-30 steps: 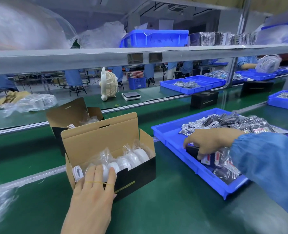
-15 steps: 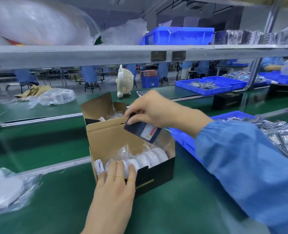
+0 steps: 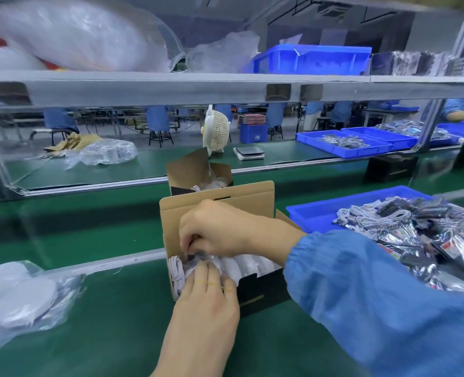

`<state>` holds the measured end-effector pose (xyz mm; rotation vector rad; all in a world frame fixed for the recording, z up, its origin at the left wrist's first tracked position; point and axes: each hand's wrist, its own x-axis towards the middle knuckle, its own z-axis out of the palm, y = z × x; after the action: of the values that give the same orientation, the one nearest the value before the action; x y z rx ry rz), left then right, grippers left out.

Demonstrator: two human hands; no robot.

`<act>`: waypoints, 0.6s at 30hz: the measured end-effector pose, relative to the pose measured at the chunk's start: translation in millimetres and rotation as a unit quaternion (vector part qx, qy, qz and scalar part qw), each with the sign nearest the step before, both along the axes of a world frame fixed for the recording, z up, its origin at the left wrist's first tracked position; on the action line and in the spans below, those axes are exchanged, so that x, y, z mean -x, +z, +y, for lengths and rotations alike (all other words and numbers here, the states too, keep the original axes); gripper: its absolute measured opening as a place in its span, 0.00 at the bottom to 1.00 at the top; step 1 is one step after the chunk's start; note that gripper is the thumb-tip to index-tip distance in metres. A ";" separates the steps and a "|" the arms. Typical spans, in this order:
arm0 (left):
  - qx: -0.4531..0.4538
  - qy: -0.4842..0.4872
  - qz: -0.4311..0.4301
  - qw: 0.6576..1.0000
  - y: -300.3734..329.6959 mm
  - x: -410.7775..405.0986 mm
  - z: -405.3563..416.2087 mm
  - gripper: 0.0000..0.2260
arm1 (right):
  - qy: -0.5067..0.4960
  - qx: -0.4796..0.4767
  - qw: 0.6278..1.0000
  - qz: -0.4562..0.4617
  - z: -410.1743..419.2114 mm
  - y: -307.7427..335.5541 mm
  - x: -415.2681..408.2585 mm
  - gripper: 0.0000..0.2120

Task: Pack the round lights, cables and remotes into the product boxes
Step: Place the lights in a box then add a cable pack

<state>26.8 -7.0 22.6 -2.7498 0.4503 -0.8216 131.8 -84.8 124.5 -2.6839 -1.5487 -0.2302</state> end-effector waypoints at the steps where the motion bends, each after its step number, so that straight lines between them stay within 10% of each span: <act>1: 0.001 0.002 0.007 1.000 2.6 0.0 -0.5 0.14 | -0.014 0.001 0.999 -0.029 2.4 -4.7 1.7 0.11; 6: -0.003 0.009 0.081 0.997 10.5 5.2 8.5 0.19 | 0.014 -0.234 0.964 0.127 -23.7 -19.5 24.1 0.17; 9: 0.050 -0.003 0.055 0.997 31.2 -6.8 17.0 0.26 | -0.064 -0.374 0.924 0.041 -104.3 -7.0 26.1 0.11; 12: 0.072 -0.060 0.099 0.991 52.7 -29.7 16.4 0.33 | -0.364 -0.098 0.924 0.057 -206.6 -4.6 18.4 0.14; 14: 0.053 -0.087 0.162 0.981 58.3 -48.7 19.5 0.40 | -0.506 0.094 0.848 0.123 -251.8 -21.3 21.7 0.25; 18: -0.021 -0.068 0.169 0.983 46.4 -63.4 23.8 0.38 | -0.517 0.109 0.836 0.149 -272.7 -45.5 26.8 0.28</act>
<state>90.1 16.8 69.0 -2.8483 0.7176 -0.3636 104.9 -357.5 79.0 -3.2084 0.0793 0.3615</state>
